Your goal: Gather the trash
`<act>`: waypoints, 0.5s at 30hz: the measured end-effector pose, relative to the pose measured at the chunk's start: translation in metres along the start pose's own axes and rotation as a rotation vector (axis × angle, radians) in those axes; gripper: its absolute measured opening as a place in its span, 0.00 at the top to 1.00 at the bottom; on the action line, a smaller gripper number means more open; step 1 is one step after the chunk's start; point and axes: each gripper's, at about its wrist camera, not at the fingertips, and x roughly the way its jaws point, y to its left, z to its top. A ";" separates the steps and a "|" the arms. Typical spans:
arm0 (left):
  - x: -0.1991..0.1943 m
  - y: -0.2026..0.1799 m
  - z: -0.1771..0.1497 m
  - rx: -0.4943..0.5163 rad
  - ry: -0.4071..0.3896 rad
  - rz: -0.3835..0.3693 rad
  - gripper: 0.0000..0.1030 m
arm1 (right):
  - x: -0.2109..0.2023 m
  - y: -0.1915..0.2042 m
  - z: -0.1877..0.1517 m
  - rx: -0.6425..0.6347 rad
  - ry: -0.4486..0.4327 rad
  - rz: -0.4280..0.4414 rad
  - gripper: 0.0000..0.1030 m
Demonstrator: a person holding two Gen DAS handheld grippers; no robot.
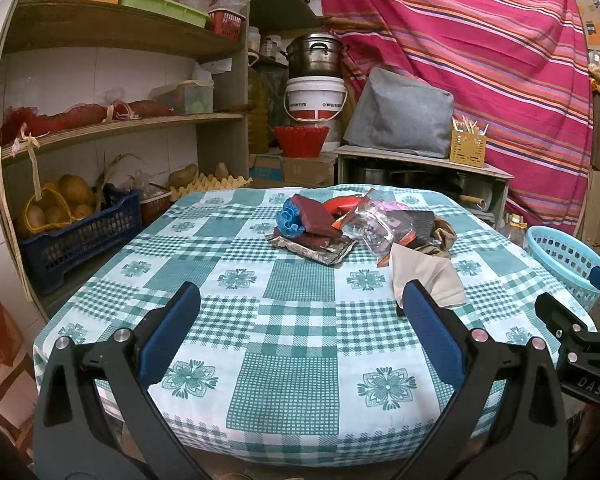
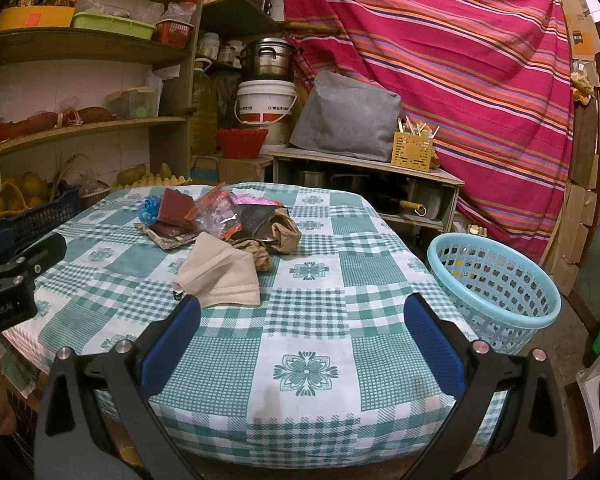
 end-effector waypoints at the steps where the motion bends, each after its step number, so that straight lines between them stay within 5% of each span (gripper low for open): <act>1: 0.000 0.000 0.000 -0.001 0.001 0.000 0.05 | 0.000 0.000 0.000 -0.001 0.000 0.000 0.04; 15: 0.001 0.001 0.000 -0.003 0.002 -0.001 0.05 | 0.000 0.000 0.000 -0.002 0.000 -0.001 0.04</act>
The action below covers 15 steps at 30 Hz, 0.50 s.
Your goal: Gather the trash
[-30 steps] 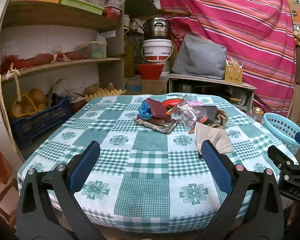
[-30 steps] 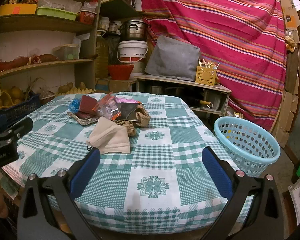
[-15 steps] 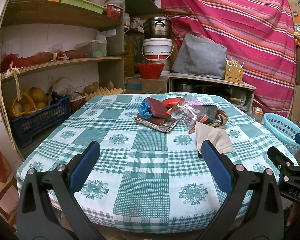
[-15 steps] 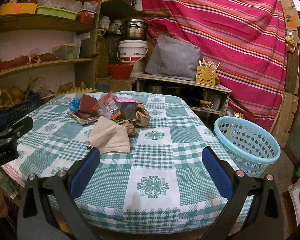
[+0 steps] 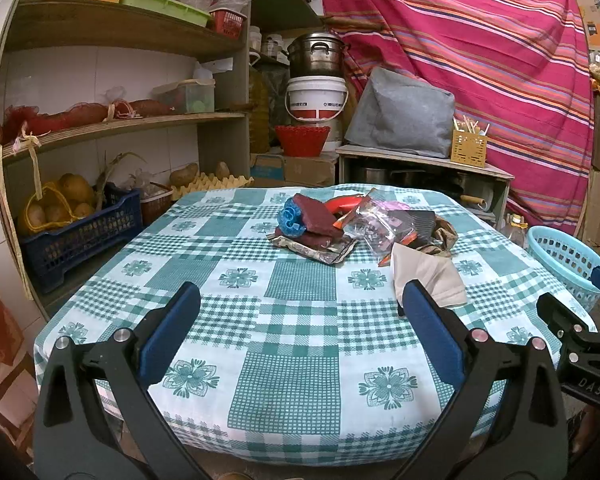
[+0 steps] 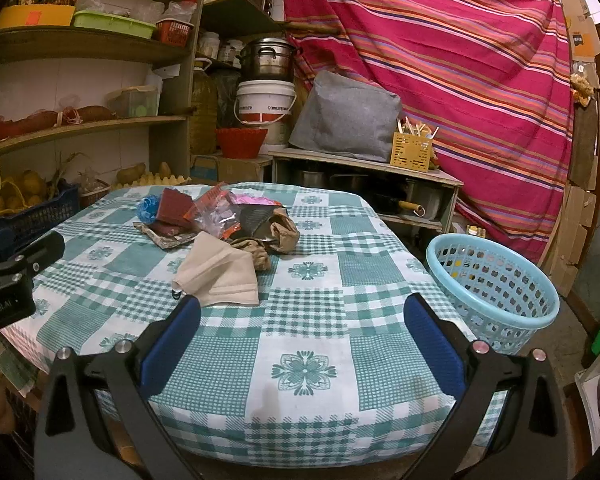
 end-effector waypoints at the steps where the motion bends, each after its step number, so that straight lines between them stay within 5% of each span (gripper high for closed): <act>1: 0.000 0.000 0.000 0.000 0.000 0.000 0.05 | 0.000 0.000 0.000 0.000 0.000 0.000 0.04; 15: 0.000 0.001 -0.001 0.001 -0.001 -0.002 0.05 | 0.000 -0.001 0.000 -0.003 0.003 -0.002 0.04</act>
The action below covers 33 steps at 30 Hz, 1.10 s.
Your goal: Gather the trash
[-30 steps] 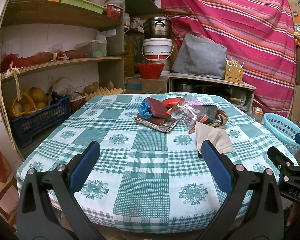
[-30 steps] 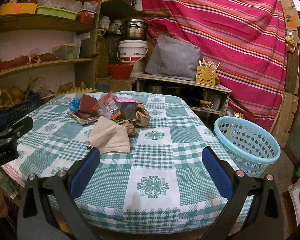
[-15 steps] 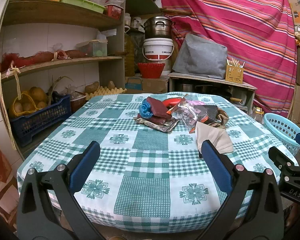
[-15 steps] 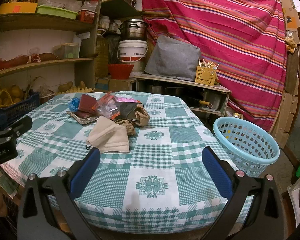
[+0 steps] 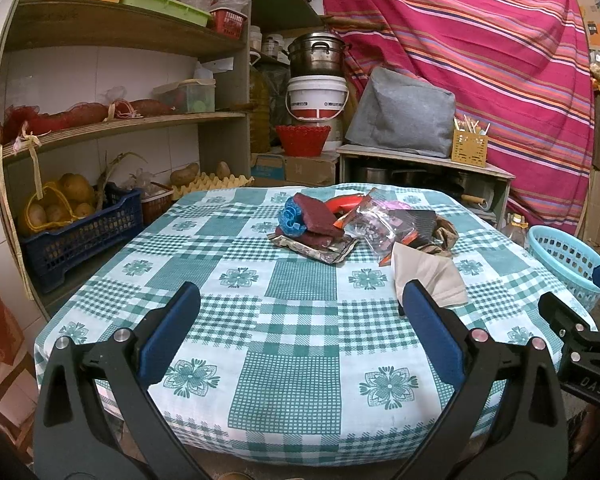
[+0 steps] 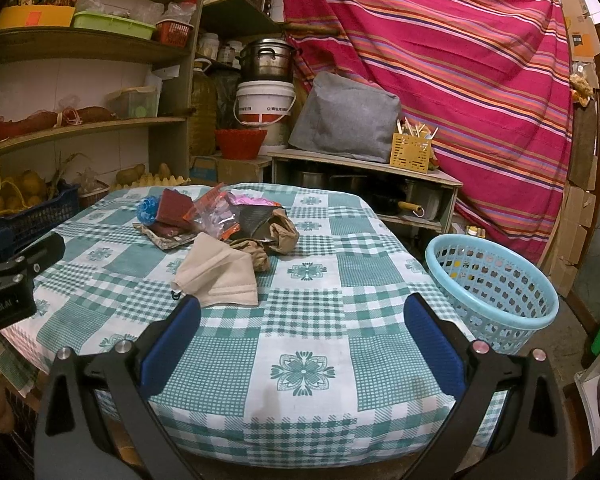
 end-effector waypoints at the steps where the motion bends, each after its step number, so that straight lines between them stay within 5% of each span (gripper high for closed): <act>1: 0.000 -0.001 0.000 -0.001 0.000 0.002 0.05 | 0.000 0.000 0.000 0.000 0.000 -0.001 0.04; 33: 0.002 0.001 -0.002 0.002 0.002 0.001 0.05 | 0.002 -0.007 -0.001 0.002 0.000 -0.006 0.04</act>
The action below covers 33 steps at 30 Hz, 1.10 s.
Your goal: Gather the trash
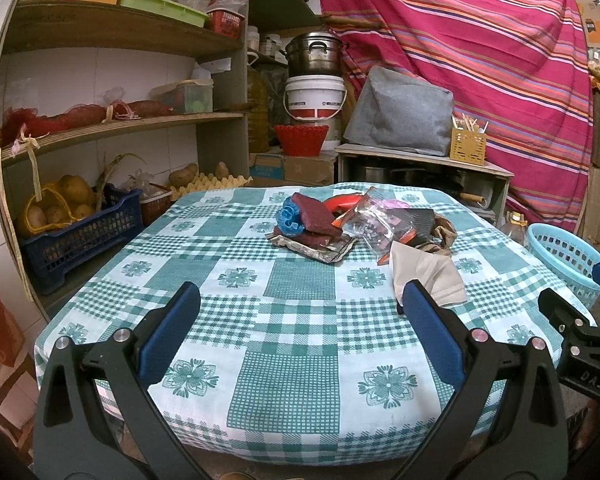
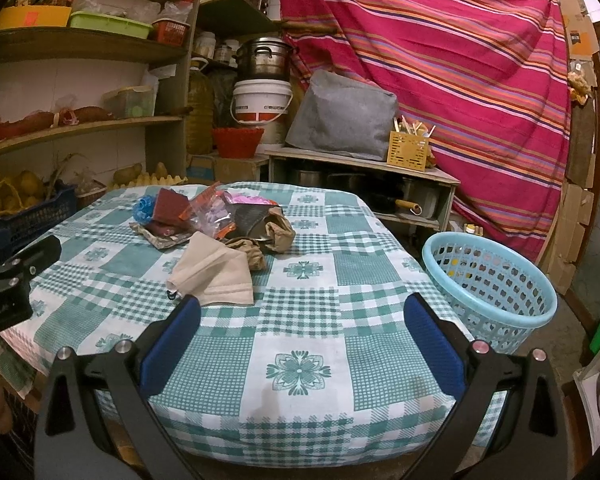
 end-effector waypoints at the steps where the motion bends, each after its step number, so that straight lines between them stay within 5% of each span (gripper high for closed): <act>1: 0.000 0.000 0.000 0.000 0.002 0.000 0.05 | 0.000 0.000 0.000 -0.001 0.000 -0.001 0.04; 19: 0.025 -0.006 0.009 -0.017 0.080 -0.035 0.05 | 0.015 -0.014 0.021 -0.019 0.011 -0.043 0.04; 33: 0.039 -0.024 0.043 0.018 0.053 -0.071 0.05 | 0.049 -0.018 0.048 -0.025 0.116 0.031 0.04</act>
